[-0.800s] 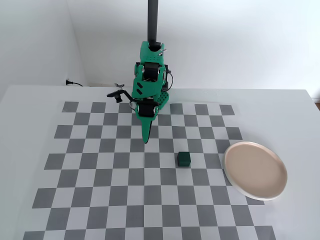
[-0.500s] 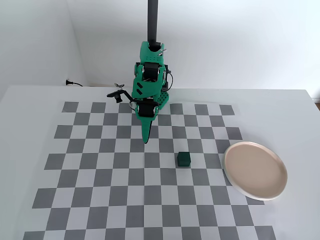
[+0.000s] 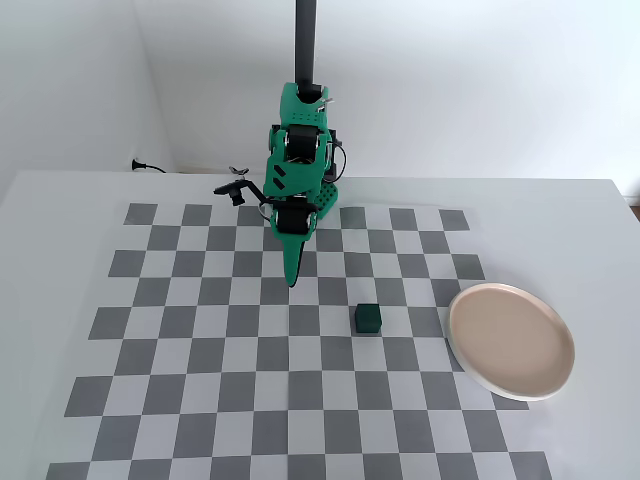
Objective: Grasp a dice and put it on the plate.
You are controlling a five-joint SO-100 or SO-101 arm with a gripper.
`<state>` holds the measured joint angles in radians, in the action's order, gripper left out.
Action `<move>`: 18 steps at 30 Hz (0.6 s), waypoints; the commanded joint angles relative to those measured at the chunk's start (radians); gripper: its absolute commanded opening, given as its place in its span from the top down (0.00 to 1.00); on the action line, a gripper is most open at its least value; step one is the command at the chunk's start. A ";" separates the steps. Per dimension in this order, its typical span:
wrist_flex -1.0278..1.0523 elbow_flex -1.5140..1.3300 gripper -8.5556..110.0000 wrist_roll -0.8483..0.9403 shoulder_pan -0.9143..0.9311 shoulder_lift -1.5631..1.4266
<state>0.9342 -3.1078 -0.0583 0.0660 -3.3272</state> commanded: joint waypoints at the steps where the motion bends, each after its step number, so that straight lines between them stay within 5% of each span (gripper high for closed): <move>1: 0.000 0.014 0.96 0.000 0.000 -0.009; 18: 0.000 0.014 0.96 0.035 -0.029 -0.009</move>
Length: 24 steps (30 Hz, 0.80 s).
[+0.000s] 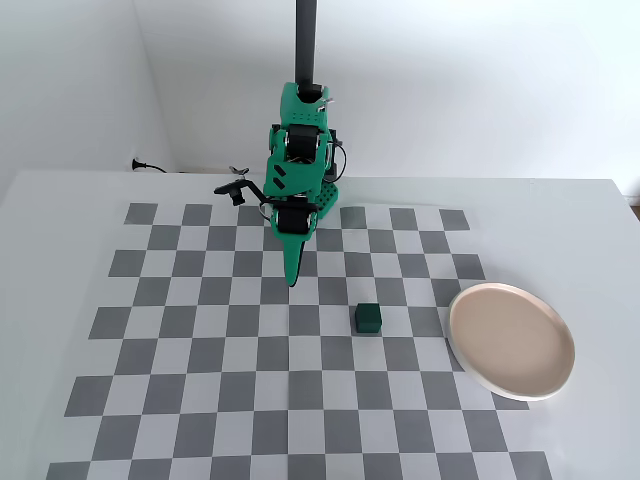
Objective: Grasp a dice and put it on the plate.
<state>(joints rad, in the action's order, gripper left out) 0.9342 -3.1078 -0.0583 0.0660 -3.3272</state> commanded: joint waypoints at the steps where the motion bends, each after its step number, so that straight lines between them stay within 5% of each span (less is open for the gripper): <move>1: 0.000 0.014 0.96 0.071 -0.060 -0.009; 10: 0.009 0.014 0.96 0.140 -0.107 -0.009; 16: 0.020 0.014 0.96 0.528 -0.104 -0.008; 24: -0.002 0.015 0.96 0.804 0.043 -0.006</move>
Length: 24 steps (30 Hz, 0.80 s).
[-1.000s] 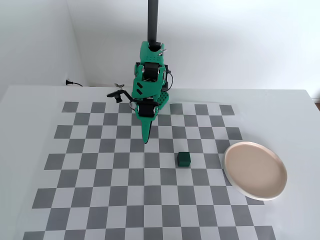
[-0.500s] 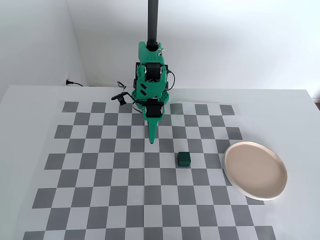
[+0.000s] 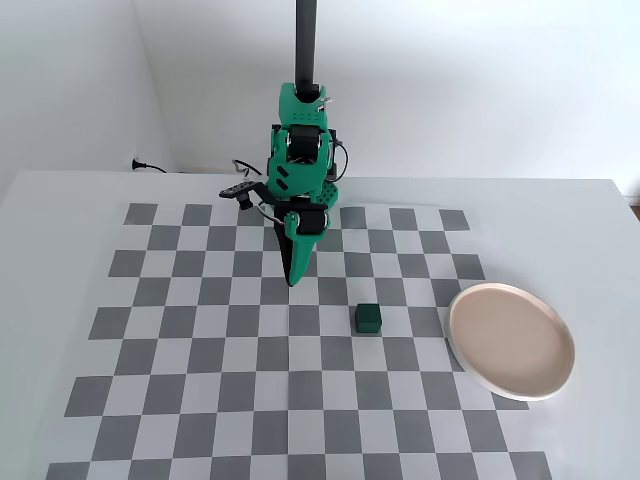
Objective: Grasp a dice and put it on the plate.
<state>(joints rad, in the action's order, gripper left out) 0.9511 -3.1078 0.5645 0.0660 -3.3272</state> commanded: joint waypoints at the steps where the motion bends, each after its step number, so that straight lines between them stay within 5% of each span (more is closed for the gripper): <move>1: -0.014 0.015 0.96 0.256 0.055 -0.005; 14: 0.081 0.020 0.93 0.996 -0.077 -0.008; 24: 0.097 0.072 0.76 1.045 -0.219 -0.006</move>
<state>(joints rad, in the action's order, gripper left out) 1.0646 -3.1078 1.6045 -0.1120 -3.3272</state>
